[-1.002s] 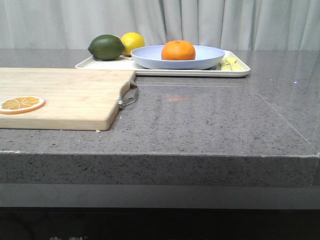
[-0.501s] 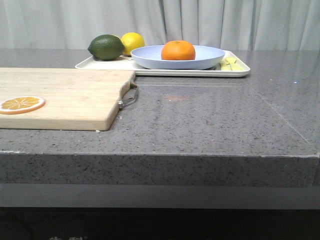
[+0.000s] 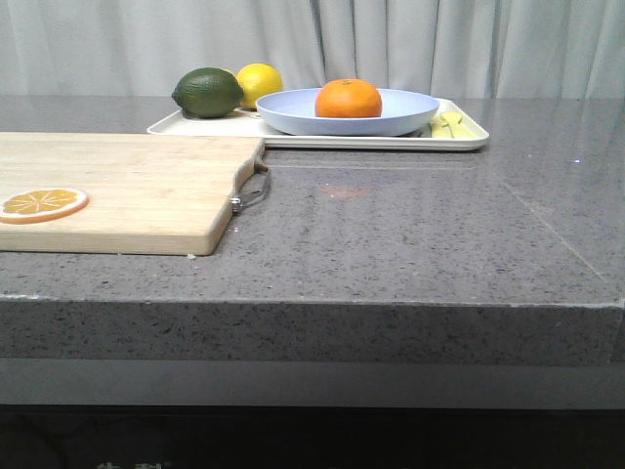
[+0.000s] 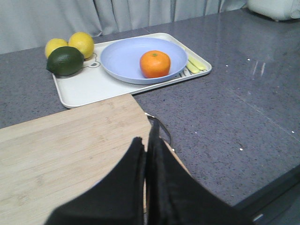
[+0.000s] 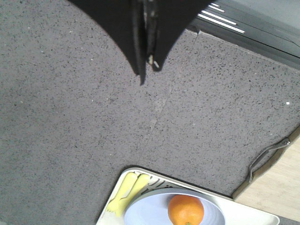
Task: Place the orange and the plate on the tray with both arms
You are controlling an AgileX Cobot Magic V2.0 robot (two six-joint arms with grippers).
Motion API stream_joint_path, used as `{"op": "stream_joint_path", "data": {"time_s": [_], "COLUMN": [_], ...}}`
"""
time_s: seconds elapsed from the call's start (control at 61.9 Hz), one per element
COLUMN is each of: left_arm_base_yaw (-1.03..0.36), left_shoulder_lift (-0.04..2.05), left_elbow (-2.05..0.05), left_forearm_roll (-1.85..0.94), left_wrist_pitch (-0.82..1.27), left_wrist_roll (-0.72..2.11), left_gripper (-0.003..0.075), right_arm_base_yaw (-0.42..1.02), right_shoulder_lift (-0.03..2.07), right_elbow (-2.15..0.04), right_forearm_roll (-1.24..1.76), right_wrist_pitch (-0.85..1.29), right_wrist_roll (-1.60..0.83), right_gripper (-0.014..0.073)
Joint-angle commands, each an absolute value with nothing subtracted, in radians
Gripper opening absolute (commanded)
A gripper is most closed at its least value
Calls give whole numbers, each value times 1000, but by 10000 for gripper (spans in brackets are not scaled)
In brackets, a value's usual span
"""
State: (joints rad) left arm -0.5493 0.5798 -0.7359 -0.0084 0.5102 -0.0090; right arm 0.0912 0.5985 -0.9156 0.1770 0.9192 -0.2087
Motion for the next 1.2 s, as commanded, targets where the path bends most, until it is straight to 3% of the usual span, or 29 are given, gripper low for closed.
{"op": "stream_joint_path", "data": {"time_s": [0.0, 0.453, 0.598, 0.679, 1.18], "left_arm_base_yaw": [-487, -71, -43, -43, -43], "left_shoulder_lift": [539, 139, 75, 36, -27], "left_elbow": [-700, -107, 9, 1, 5], "left_forearm_roll": [-17, -7, -11, -11, -13], "left_wrist_pitch": [365, -135, -144, -55, -66], "left_wrist_roll": [-17, -17, -17, -17, -17], "left_gripper": [-18, -18, -18, -18, -18], "right_arm_base_yaw": [89, 89, 89, 89, 89], "right_shoulder_lift": [606, 606, 606, 606, 606], "right_elbow": [-941, -941, -941, -941, -941], "right_forearm_roll": [176, 176, 176, 176, 176], "right_wrist_pitch": [852, 852, 852, 854, 856], "right_wrist_roll": [-217, -217, -217, -217, -217], "right_gripper": [-70, -70, -70, -70, -70]}}
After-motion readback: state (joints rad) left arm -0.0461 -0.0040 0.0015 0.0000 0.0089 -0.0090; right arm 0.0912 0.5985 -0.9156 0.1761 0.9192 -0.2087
